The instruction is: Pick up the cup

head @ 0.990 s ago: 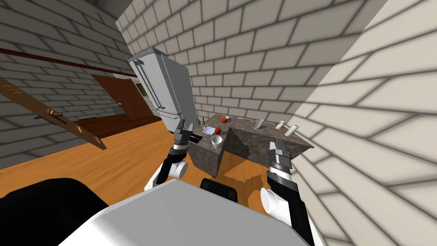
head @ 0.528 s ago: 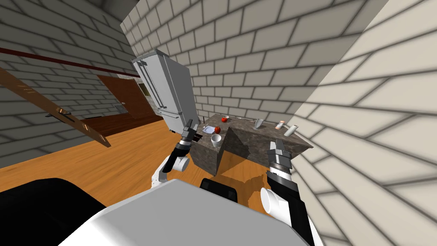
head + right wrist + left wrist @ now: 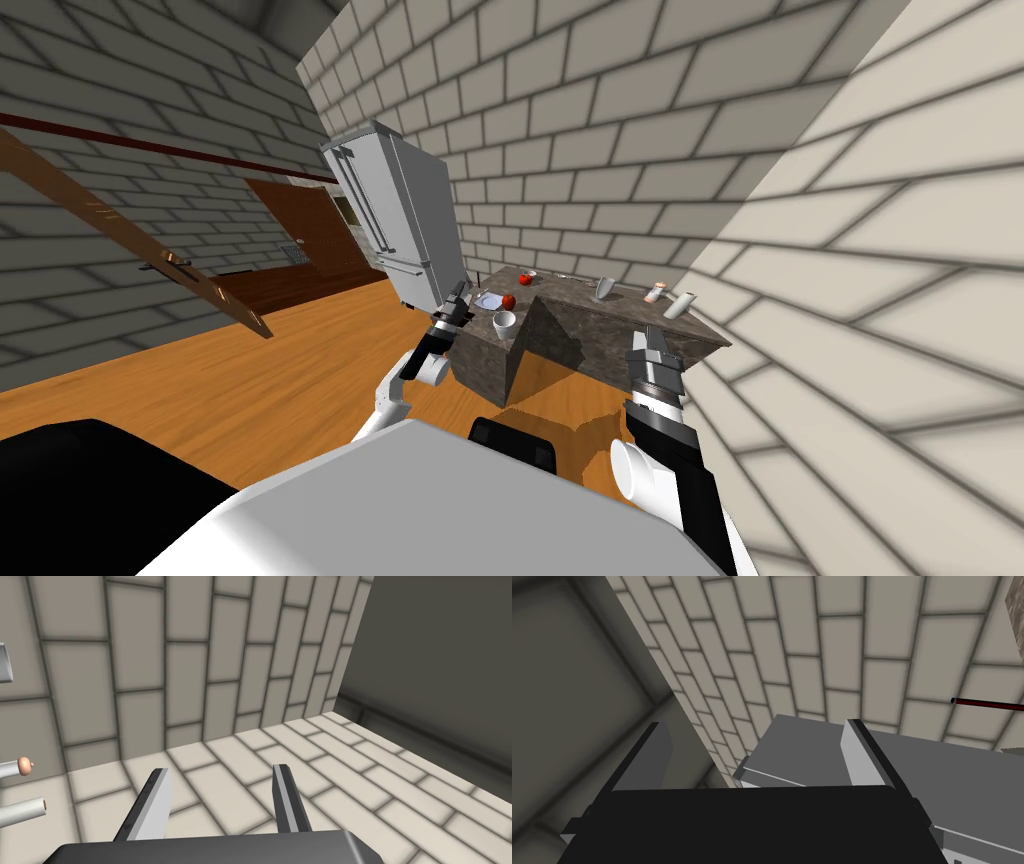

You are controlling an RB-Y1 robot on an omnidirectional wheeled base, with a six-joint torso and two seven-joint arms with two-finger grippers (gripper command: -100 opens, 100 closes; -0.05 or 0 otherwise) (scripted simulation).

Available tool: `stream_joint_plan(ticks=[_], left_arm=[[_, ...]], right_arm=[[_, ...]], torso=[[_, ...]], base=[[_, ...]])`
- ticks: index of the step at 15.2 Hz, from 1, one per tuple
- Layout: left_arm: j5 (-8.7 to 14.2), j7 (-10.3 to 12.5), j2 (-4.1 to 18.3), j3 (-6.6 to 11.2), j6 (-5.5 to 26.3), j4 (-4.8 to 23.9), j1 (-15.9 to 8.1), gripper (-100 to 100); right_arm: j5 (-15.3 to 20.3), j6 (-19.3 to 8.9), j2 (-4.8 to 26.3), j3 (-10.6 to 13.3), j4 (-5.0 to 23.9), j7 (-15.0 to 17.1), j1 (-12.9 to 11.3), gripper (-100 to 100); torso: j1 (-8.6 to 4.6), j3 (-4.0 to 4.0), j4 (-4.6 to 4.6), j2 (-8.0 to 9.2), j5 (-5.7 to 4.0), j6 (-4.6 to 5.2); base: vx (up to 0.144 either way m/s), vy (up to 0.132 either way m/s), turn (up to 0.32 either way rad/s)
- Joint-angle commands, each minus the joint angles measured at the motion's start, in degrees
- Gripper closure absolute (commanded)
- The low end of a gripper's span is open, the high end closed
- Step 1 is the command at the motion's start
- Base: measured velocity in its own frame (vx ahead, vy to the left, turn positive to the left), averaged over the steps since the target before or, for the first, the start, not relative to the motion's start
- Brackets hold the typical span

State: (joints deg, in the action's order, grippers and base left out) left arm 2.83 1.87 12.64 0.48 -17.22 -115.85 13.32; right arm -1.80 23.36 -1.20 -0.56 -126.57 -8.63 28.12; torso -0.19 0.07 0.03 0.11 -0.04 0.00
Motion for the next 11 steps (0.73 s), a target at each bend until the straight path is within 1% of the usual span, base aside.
stream_joint_plan(ticks=[1,3,4,5,6,7,8,10,11], left_arm=[[0.41,0.89,1.39,0.27,2.86,2.6,-2.7,-100],[0.41,0.89,1.39,0.27,4.34,2.6,-2.7,-100],[0.69,1.56,2.34,0.42,5.73,5.23,-4.93,-100],[0.69,1.56,2.34,0.42,6.62,5.4,-5.53,-100],[0.69,1.56,2.34,0.42,7.69,5.4,-5.53,-100],[0.69,1.56,2.34,0.42,7.74,5.4,-5.53,-100],[0.99,2.26,3.24,0.57,9.76,8.19,-8.16,-100],[0.99,2.26,3.24,0.57,11.28,8.32,-8.48,-100],[1.29,2.99,4.07,0.73,12.79,10.7,-10.79,-100]], right_arm=[[0.0,0.0,0.0,0.0,0.0,0.0,0.0,0],[0.0,0.0,0.0,0.0,0.0,0.0,0.0,0],[0.0,0.0,0.0,0.0,0.0,0.0,0.0,0],[0.0,0.0,0.0,0.0,0.0,0.0,0.0,0],[0.0,0.0,0.0,0.0,0.0,0.0,0.0,0],[0.0,0.0,0.0,0.0,0.0,0.0,0.0,0],[0.0,0.0,0.0,0.0,0.0,0.0,0.0,0],[0.0,0.0,0.0,0.0,0.0,0.0,0.0,0],[0.0,0.0,0.0,0.0,0.0,0.0,0.0,0]], torso=[[0.0,0.0,0.0,0.0,0.0,0.0],[-0.02,0.0,0.0,0.01,0.0,0.0],[-0.02,0.01,0.0,0.01,0.0,0.0],[-0.05,0.0,0.0,0.01,0.0,0.0],[-0.09,0.01,0.0,0.02,-0.02,0.01],[-0.06,0.01,0.0,0.01,-0.01,0.0],[0.02,-0.01,0.0,-0.02,0.0,0.0],[0.01,-0.01,0.0,-0.01,0.0,0.0],[0.01,-0.01,0.0,-0.01,0.0,0.0]], base=[[-0.031,-0.048,0.044],[-0.039,-0.051,0.031],[-0.036,-0.062,0.051],[-0.047,-0.071,0.053],[-0.038,-0.05,0.012],[-0.019,-0.022,-0.006],[-0.027,-0.032,0.042],[-0.035,-0.043,0.037],[-0.04,-0.048,0.047]])
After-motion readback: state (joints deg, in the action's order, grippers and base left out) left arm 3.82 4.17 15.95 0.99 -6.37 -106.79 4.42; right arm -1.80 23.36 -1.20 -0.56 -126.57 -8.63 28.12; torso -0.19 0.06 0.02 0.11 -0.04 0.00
